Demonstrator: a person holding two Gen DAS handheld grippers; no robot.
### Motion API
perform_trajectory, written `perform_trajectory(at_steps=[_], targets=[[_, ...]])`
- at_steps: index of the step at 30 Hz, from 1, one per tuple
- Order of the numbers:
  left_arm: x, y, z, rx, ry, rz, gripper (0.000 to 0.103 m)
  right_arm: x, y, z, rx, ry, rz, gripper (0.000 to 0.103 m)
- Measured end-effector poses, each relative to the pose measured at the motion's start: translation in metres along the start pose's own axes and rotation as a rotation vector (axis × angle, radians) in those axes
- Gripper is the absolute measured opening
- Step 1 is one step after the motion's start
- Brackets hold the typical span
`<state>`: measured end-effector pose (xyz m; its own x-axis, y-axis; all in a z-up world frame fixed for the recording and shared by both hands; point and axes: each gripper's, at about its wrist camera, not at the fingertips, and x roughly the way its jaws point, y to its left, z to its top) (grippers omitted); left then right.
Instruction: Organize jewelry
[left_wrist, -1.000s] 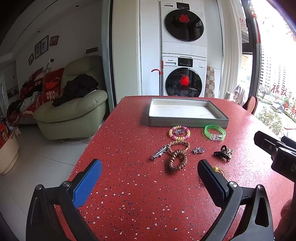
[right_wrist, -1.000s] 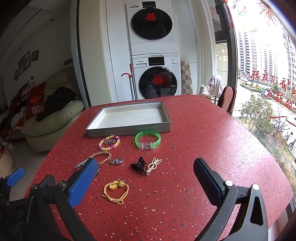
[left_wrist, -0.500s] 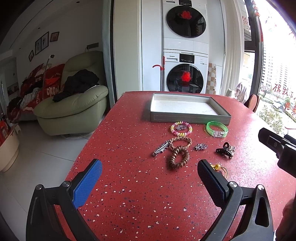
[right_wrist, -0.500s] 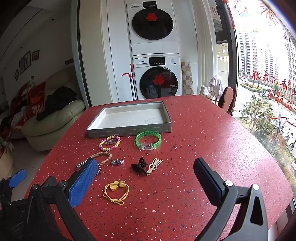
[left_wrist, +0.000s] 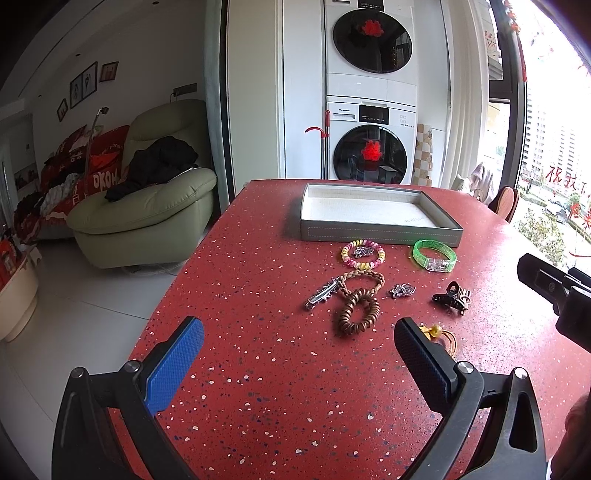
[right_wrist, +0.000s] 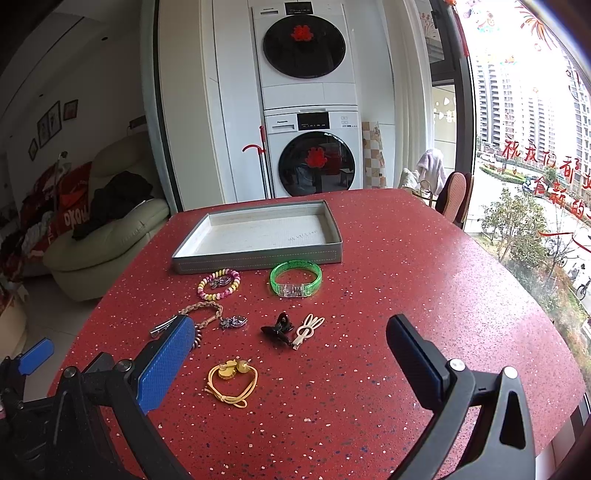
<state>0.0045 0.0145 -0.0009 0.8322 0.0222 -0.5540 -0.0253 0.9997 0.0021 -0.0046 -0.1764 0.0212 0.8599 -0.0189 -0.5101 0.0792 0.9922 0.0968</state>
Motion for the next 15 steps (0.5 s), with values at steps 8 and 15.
perform_trajectory(at_steps=[8,15], targets=[[0.0000,0.0001,0.0002,0.000,-0.001,0.000,0.103,0.0004,0.0003,-0.0008,0.000,0.002,0.001,0.103],[0.0041,0.0010,-0.0021,0.002,0.015,-0.002,0.103,0.0026,0.0015,-0.0040,-0.001,0.010,0.004,0.103]])
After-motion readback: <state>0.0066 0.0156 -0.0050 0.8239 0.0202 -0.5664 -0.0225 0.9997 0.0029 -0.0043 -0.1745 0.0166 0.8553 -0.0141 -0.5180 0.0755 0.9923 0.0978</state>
